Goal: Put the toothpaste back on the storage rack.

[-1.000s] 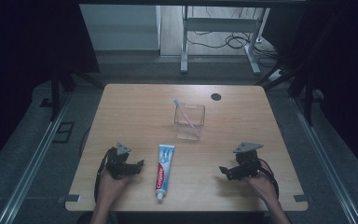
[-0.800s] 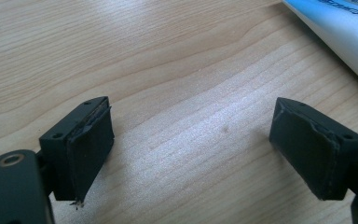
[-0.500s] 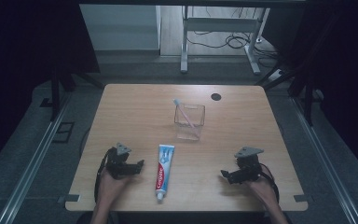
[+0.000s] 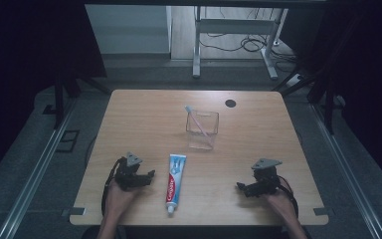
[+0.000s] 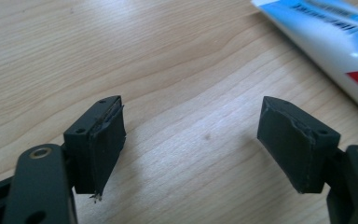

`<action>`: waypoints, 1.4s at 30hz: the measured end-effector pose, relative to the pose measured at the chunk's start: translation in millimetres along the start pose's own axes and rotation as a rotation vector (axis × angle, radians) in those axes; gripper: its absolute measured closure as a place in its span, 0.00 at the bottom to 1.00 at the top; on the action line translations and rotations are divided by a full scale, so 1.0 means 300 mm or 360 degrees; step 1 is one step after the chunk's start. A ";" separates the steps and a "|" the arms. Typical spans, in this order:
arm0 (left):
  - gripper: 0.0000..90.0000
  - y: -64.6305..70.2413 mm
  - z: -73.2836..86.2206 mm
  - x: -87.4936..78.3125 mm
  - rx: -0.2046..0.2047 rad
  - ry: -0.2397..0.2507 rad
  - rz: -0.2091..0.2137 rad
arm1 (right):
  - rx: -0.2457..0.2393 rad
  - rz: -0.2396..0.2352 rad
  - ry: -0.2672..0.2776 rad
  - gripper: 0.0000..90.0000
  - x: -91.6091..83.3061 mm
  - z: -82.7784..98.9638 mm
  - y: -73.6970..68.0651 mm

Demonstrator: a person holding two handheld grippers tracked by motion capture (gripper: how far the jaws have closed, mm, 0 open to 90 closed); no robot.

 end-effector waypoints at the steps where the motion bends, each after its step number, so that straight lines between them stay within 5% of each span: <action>1: 0.27 0.003 -0.002 -0.002 -0.0001 0.0009 0.0008 | 0.0006 0.0000 0.0002 0.00 0.000 0.001 0.001; 14: 0.47 0.047 -0.037 -0.029 -0.0034 0.0047 0.0156 | 0.0027 0.0001 0.0056 0.00 0.000 0.012 0.004; 19: 0.60 0.085 -0.051 -0.039 0.0051 0.0012 0.0215 | 0.0028 0.0001 0.0057 0.00 0.000 0.012 0.004; 30: 0.88 0.159 -0.080 -0.071 0.0082 0.0022 0.0356 | 0.0028 0.0001 0.0057 0.00 0.000 0.012 0.004; 42: 0.99 0.280 -0.099 -0.069 0.0152 -0.0041 0.0550 | 0.0028 0.0001 0.0057 0.00 0.000 0.012 0.004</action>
Point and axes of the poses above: each handheld gripper's, and its own axes: x roughly forward along the jaws, z roughly out of its underside, y roughly to its right, the point moved 3 cm from there along x, roughly forward along the jaws, and after that the axes turned 11 degrees about y, right-handed, at the moved point
